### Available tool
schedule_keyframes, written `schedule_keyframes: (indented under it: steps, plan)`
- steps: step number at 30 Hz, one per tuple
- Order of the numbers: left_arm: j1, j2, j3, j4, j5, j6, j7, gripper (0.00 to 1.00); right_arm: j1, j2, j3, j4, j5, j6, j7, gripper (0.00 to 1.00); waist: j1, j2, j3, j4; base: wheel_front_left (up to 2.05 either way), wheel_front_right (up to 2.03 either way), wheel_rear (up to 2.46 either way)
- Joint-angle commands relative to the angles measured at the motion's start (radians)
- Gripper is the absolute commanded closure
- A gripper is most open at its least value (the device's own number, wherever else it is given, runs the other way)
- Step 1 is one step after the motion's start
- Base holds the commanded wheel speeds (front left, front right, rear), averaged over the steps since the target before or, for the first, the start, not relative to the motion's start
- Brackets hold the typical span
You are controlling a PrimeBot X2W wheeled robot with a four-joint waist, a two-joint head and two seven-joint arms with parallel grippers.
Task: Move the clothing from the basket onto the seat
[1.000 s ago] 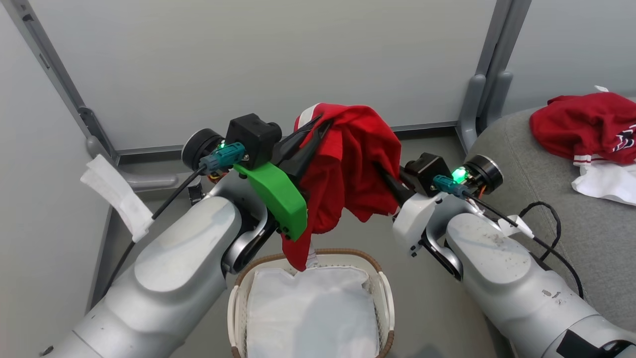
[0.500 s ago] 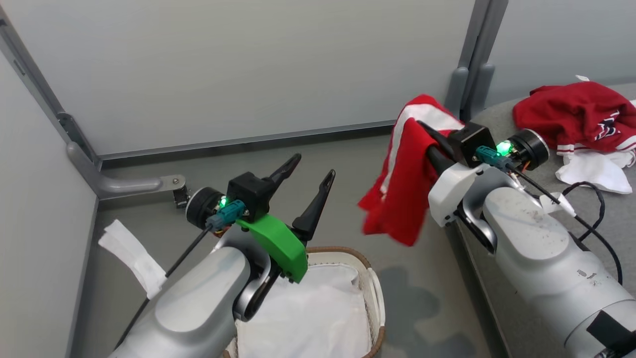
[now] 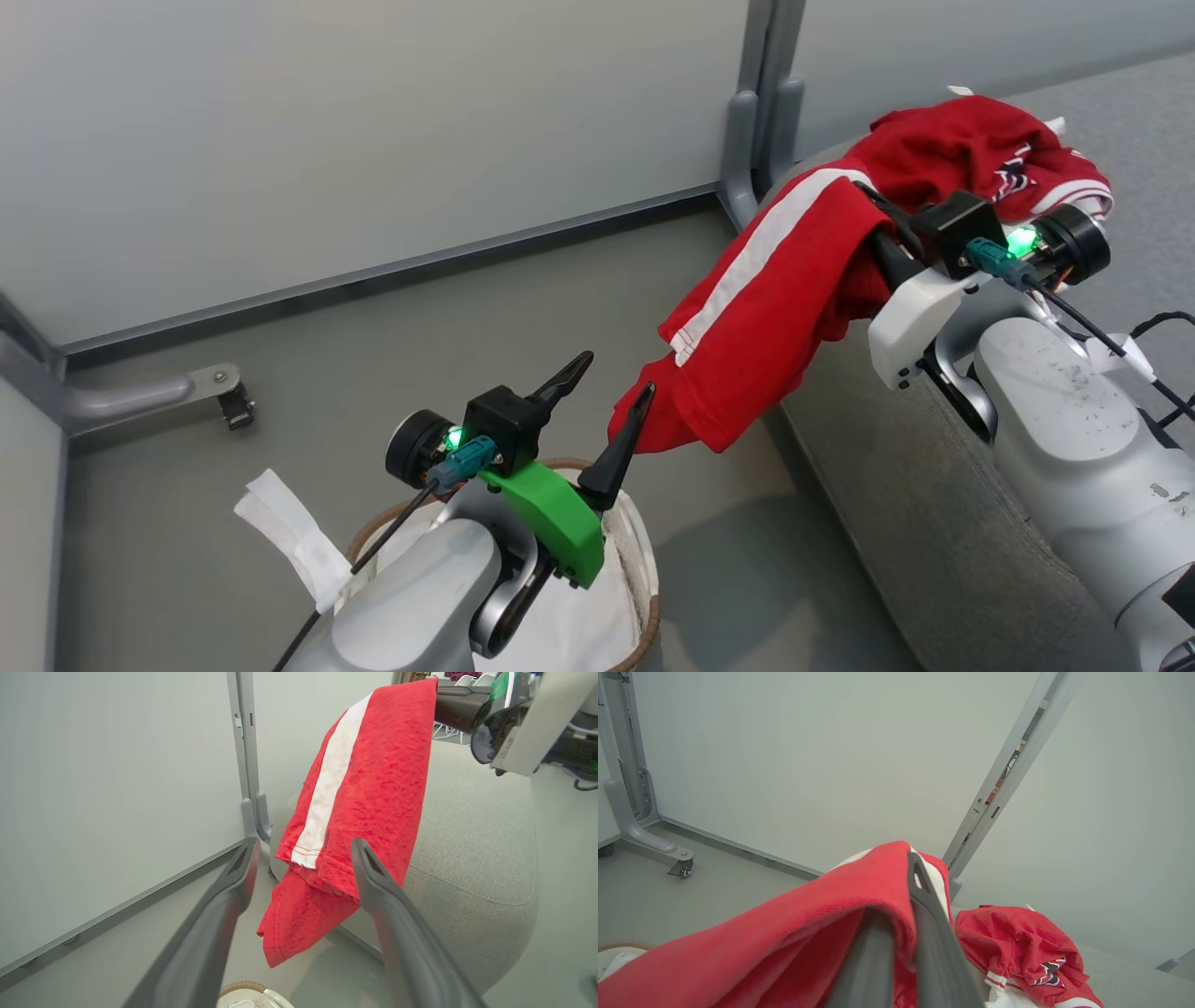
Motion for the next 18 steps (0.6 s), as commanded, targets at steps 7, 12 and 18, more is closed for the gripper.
schedule_keyframes:
  steps: [7, 12, 18]
  plan:
    - [0.024, -0.004, 0.033, -0.023, 0.062, -0.007, -0.005, 0.00, 0.023, -0.011, -0.031, -0.058, -0.011, -0.001, -0.002, 1.00, 0.0000, 0.0000, 0.078, -0.218, 0.00, 0.00, 0.00]
    - [0.014, -0.008, 0.040, -0.024, 0.096, -0.018, -0.005, 0.00, 0.044, -0.018, -0.073, -0.084, -0.023, -0.001, -0.002, 1.00, 0.0000, 0.0000, 0.110, -0.289, 0.00, 0.00, 0.00]
    - [-0.004, -0.012, 0.045, -0.013, 0.121, -0.029, -0.005, 0.00, 0.072, -0.025, -0.133, -0.098, -0.041, -0.001, -0.002, 1.00, 0.0000, 0.0000, 0.143, -0.316, 0.00, 0.00, 0.00]
